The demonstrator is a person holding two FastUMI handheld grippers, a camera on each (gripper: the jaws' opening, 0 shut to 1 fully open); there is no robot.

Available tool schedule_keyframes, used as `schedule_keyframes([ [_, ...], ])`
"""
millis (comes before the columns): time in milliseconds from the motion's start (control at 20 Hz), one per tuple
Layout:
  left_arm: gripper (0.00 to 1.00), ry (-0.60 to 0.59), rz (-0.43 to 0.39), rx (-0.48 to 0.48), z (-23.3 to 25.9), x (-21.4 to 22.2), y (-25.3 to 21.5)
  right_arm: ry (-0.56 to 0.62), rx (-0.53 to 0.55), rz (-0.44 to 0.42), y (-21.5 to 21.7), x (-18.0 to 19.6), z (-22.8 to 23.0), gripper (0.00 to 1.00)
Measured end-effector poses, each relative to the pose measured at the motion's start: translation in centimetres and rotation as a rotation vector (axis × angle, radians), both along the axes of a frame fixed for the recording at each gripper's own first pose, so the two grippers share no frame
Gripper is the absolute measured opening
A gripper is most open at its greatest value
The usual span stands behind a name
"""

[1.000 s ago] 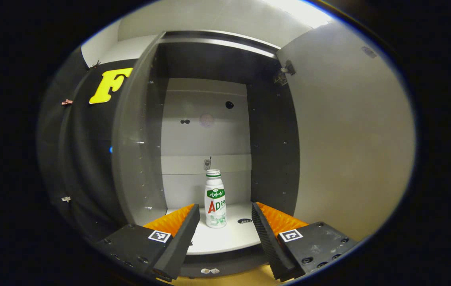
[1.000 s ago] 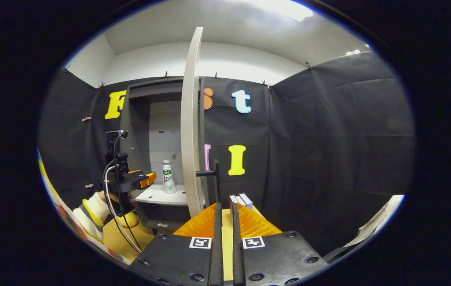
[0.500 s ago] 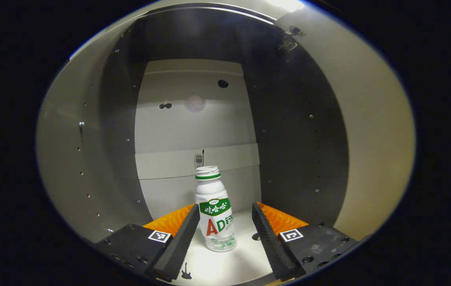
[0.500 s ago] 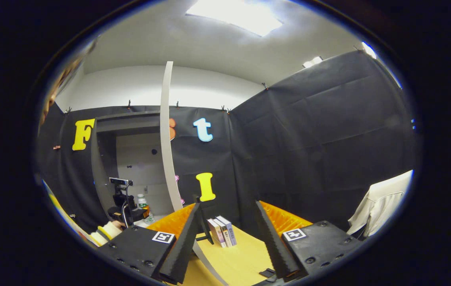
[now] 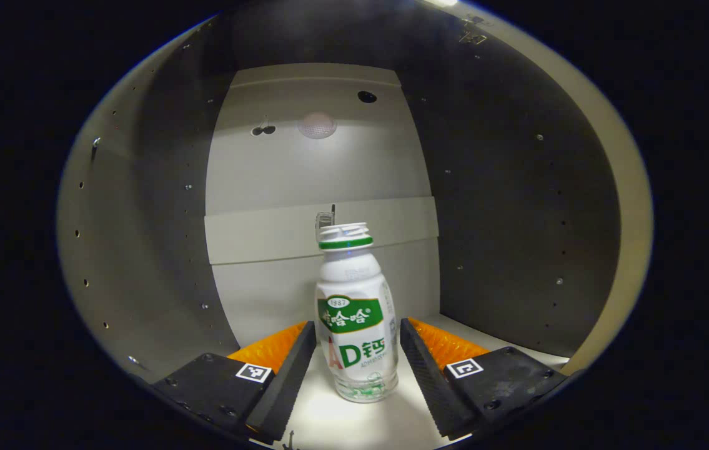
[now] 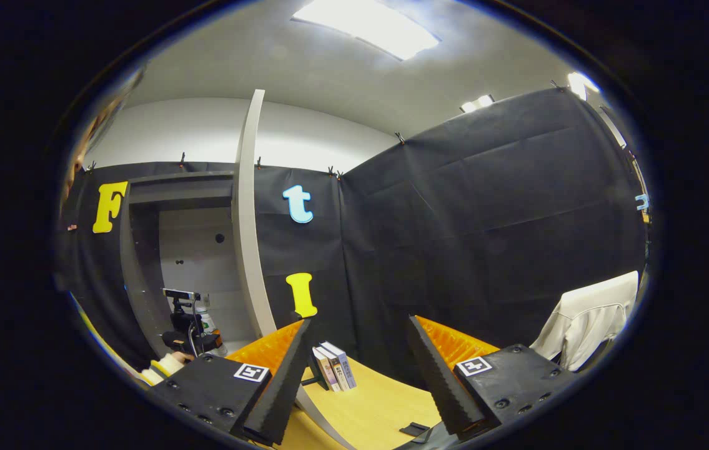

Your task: Open the cabinet door with the right hand, grasp the bottle in the cabinet with the left hand and place it on the coaster, then close the cabinet door with the right hand.

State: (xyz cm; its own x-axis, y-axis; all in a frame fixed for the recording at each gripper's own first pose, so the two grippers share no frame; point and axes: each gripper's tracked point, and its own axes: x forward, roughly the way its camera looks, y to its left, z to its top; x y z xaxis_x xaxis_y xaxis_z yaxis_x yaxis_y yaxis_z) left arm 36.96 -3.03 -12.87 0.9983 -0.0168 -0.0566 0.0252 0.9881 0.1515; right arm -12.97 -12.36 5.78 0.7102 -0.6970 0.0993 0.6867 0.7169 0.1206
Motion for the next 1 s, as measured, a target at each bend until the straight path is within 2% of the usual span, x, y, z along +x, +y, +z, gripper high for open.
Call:
schedule_keyframes([
  [250, 0.87, -0.015, 0.000, -0.017, 0.0, 2.0, 0.4, 0.056, -0.010, -0.008, 0.7, 0.7, -0.6, 0.93],
  [300, 0.92, -0.011, -0.006, -0.017, -0.1, 2.4, 0.3, 0.065, -0.003, 0.000, 0.9, 0.9, -0.8, 0.93],
  [350, 0.87, -0.006, -0.014, -0.017, -0.2, 2.7, 0.0, 0.075, 0.001, 0.002, 1.0, 0.8, -1.0, 0.93],
  [450, 0.86, 0.007, -0.031, -0.019, -0.4, 2.9, -0.4, 0.096, -0.003, -0.006, 1.1, 0.5, -1.2, 0.93],
  [550, 0.76, 0.020, -0.064, -0.044, -0.5, 2.4, -1.0, 0.104, -0.008, 0.005, 1.4, 0.5, -1.2, 0.93],
  [650, 0.74, 0.022, -0.103, -0.077, 0.2, 0.6, -1.9, 0.097, -0.001, 0.030, 1.5, 0.6, -1.2, 0.93],
  [800, 0.73, -0.014, -0.130, -0.072, 2.7, -3.0, -2.0, 0.078, 0.017, 0.091, 1.3, 1.2, -1.4, 0.93],
  [1000, 0.73, -0.071, -0.136, -0.041, 6.7, -9.4, -2.0, 0.052, 0.016, 0.221, 1.7, 0.9, -1.6, 0.93],
])
